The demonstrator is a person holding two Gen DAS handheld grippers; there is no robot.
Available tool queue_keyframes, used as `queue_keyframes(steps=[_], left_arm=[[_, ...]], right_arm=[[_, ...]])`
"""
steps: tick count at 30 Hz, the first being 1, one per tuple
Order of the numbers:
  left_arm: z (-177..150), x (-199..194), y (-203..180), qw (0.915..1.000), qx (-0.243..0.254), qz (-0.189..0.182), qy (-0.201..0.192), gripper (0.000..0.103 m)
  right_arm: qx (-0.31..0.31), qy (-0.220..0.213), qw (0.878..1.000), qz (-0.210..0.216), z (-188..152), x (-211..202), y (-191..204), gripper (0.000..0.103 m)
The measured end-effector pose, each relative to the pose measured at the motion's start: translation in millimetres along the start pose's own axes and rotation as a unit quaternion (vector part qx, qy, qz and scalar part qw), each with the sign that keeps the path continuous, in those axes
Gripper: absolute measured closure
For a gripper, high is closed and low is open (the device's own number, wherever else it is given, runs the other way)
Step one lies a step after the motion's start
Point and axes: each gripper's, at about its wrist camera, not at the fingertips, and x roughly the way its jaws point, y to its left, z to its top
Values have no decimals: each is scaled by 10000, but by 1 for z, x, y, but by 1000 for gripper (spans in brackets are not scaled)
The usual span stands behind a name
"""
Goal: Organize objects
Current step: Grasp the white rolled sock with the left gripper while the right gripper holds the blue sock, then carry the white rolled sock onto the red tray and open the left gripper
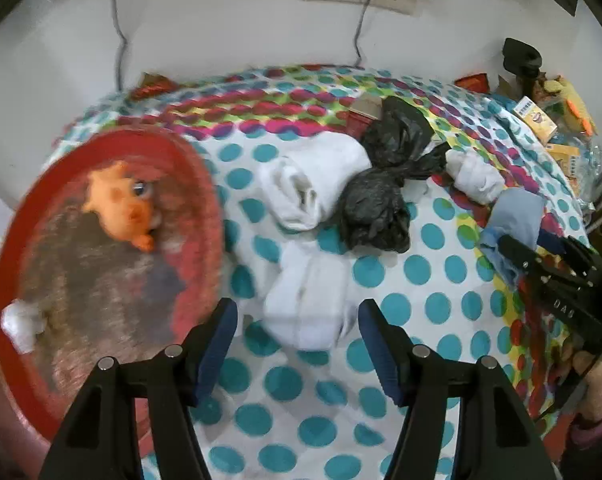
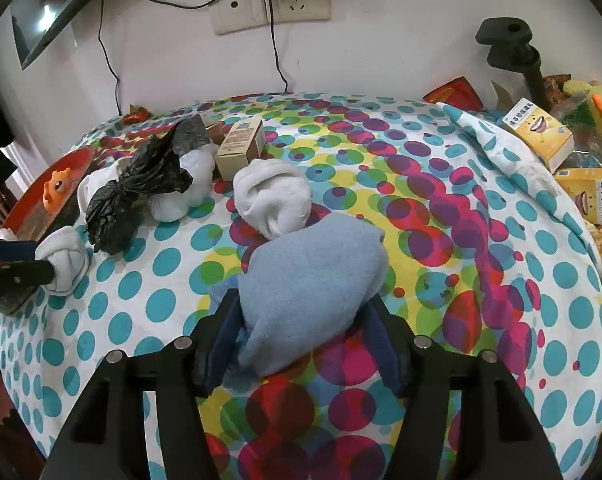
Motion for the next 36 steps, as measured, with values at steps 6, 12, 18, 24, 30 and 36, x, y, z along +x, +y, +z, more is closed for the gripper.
queue_keyframes(steps=[6, 12, 18, 24, 30, 36], left_arm=[[5, 23, -5, 9996, -92, 117, 220, 38], [1, 30, -5, 9995, -327, 20, 45, 46], [-6, 23, -1, 9993, -366, -13, -83, 52], [-13, 11, -9, 9998, -103, 75, -184, 53], [-24, -11, -17, 9994, 110, 130, -316, 53], [-36, -35, -5, 9991, 84, 189, -383, 53]], right_arm=[[19, 1, 10000, -29, 0, 0, -1, 43], [63, -4, 10000, 63, 1, 0, -2, 40], [50, 5, 9999, 96, 2, 1, 0, 36], [75, 0, 9999, 110, 2, 1, 1, 36], [235, -56, 9994, 250, 1, -1, -5, 39], [422, -122, 9986, 291, 1, -3, -13, 49]])
